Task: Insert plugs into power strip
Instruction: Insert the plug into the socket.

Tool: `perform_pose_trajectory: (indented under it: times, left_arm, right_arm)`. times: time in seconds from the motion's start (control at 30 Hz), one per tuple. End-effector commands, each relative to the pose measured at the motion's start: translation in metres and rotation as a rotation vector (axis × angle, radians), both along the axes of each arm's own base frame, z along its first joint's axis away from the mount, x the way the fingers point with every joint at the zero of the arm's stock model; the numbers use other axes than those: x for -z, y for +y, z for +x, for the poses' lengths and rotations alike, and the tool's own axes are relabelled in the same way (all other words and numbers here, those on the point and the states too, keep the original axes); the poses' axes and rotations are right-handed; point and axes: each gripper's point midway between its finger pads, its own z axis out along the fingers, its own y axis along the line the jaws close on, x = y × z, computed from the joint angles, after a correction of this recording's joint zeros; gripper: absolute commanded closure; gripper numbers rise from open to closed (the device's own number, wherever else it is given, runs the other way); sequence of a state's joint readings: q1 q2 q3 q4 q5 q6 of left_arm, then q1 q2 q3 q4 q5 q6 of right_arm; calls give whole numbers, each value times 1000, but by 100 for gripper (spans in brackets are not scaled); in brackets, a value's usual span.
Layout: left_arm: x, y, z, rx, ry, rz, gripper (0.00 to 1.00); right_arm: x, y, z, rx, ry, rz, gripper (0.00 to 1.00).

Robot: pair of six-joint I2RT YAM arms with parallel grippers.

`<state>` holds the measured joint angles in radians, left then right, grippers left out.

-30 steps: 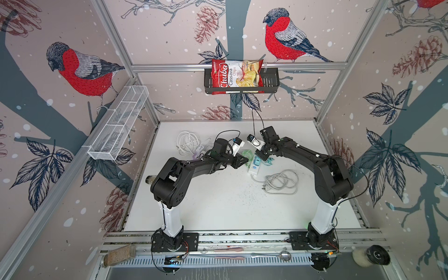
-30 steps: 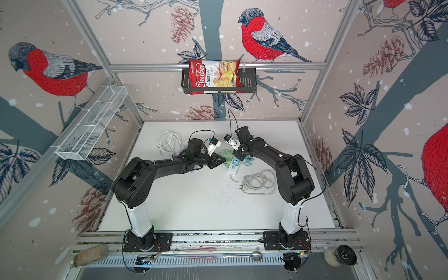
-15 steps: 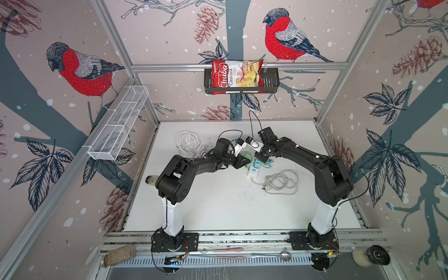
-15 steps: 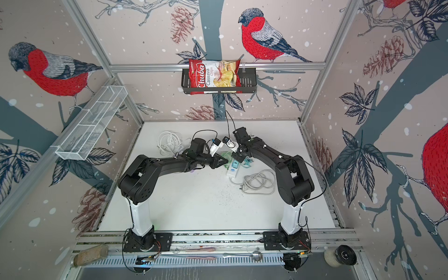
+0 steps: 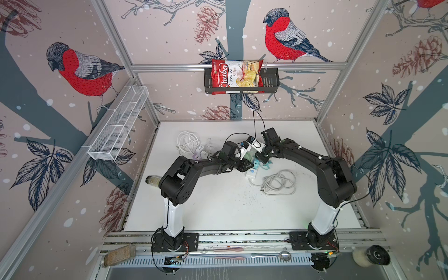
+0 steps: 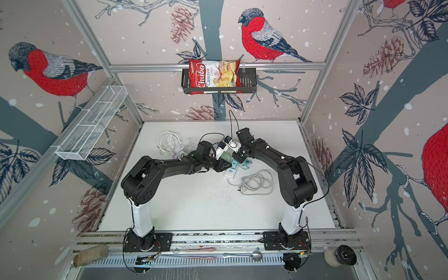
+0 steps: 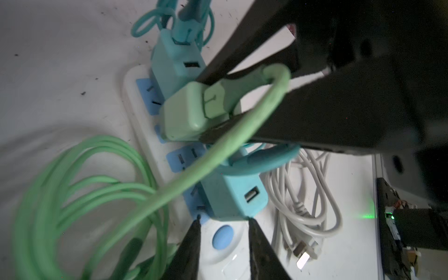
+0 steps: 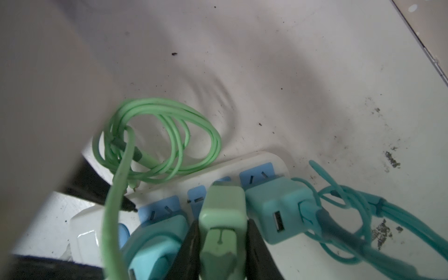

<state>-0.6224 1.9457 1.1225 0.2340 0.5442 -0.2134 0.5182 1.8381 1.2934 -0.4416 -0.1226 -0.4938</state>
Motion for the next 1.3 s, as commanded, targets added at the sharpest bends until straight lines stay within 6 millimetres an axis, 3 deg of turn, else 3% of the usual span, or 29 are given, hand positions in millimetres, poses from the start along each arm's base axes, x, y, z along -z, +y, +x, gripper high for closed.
perform_pose_trajectory:
  times: [0.0, 0.27, 0.63, 1.0, 1.27]
  left_arm:
    - [-28, 4, 35, -172, -133, -9, 64]
    - [-29, -10, 29, -160, -148, -32, 58]
    - [-34, -12, 15, -126, -126, -57, 57]
    - [-21, -2, 8, -194, -69, -34, 57]
    - [-11, -6, 7, -199, -42, -11, 57]
  right_arm:
    - [37, -14, -76, -27, 342, -63, 92]
    - [45, -18, -68, -3, 337, -59, 88]
    - [55, -29, -64, 21, 324, -86, 93]
    - [62, -31, -61, 68, 325, -63, 94]
    - [61, -26, -63, 69, 316, -38, 94]
